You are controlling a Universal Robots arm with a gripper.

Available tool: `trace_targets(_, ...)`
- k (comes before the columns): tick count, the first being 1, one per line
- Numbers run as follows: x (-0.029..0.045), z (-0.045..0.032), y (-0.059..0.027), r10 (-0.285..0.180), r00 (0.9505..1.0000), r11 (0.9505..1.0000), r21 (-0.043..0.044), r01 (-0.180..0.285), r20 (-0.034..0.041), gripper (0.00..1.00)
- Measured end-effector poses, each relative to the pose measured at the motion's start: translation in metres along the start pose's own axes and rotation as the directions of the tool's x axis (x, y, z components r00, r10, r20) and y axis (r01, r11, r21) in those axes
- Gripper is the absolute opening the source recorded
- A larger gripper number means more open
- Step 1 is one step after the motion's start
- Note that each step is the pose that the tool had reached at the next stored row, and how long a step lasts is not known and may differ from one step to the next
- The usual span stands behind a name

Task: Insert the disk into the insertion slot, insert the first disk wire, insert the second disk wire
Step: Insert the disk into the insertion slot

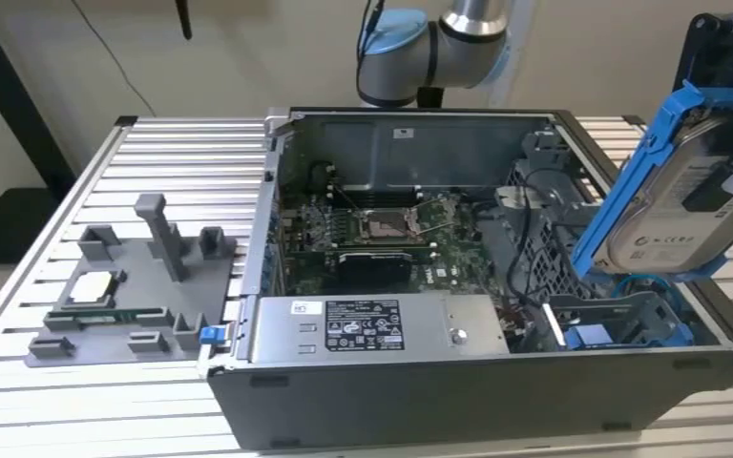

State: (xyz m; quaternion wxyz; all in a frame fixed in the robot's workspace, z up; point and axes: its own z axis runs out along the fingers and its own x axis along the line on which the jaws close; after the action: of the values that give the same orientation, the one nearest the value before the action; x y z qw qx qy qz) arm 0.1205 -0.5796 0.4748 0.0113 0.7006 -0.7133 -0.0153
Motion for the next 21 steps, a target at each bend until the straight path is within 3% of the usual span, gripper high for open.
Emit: trace_targets(21, 0.0000, 0.0087, -0.0049, 0.000, 1.0000, 1.0000, 0.0000, 0.000, 0.0000, 0.00)
